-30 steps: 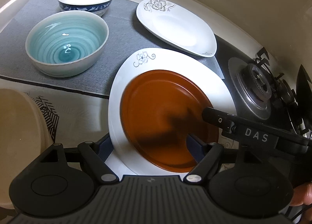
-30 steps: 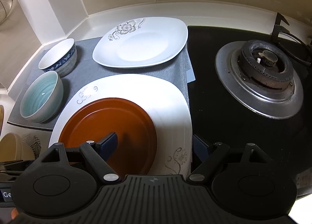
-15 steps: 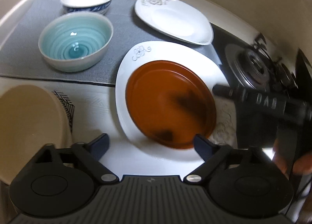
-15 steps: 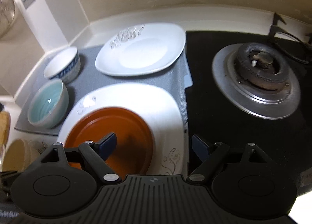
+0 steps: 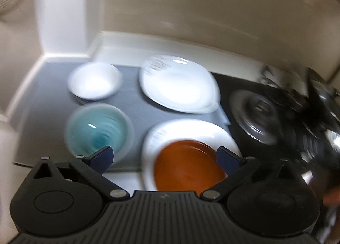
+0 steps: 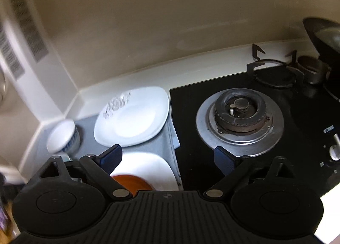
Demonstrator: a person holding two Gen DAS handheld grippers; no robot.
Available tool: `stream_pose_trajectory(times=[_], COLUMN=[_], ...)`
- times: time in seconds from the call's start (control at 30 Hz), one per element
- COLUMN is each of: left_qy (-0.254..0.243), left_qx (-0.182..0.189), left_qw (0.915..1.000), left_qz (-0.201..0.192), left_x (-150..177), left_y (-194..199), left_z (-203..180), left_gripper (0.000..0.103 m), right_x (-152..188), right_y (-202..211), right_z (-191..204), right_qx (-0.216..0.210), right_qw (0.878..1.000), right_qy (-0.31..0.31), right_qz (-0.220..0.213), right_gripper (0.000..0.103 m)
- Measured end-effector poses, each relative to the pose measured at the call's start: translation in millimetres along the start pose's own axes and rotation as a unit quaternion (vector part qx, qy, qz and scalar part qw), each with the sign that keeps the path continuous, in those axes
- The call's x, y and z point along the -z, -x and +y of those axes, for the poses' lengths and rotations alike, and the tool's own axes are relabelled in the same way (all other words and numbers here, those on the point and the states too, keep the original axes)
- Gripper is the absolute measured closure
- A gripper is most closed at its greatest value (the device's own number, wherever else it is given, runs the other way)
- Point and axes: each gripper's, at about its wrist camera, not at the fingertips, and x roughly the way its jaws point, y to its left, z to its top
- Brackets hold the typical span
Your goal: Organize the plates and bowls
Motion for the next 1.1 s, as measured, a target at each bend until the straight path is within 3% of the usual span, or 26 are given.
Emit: stream_pose_trajectory(times=[0.1, 0.23, 0.5, 0.63, 0.73, 0.9, 1.1], left_qy=[0.009, 0.019, 0.046, 0.059, 0.052, 0.066, 0.101], left_qx=[-0.018, -0.053, -0.088, -0.090, -0.093, -0.082, -0.054], left_qw=[0.9998, 0.9984, 0.9950, 0.9941, 0.9942, 0.9944, 0.9927], left_qz=[-0.001, 0.003, 0.009, 0.016, 0.014, 0.011, 0.036], left_x=[-7.6, -13.7, -20.7, -28.7, -35.2, -58.7, -82.3], left_y=[-2.8, -13.1, -25.3, -37.6, -47.2, -73.1, -115.6], left_z=[7.4, 5.7, 3.6, 3.0, -0.6, 0.6, 0.2], left_gripper=[0.000, 0.000, 0.000, 0.000, 0.000, 0.000, 0.000], right_x=[20.9, 41.5, 51.3, 44.6, 35.8, -0.9, -52.4], right_y=[-17.2, -53.9, -102.4, -111.1, -108.1, -106.5, -138.7], right_z=[15.1, 30.5, 32.9, 18.2, 8.3, -13.9, -43.9], right_qx=[0.024, 0.036, 0.024, 0.037, 0.018, -0.054, -0.059], right_qw=[0.996, 0.982, 0.965, 0.967, 0.974, 0.991, 0.996], right_qy=[0.083, 0.184, 0.244, 0.231, 0.211, 0.099, -0.025], right_qz=[0.020, 0.030, 0.090, 0.097, 0.087, 0.066, 0.059], right_gripper=[0.007, 0.007, 0.007, 0.007, 0.007, 0.006, 0.006])
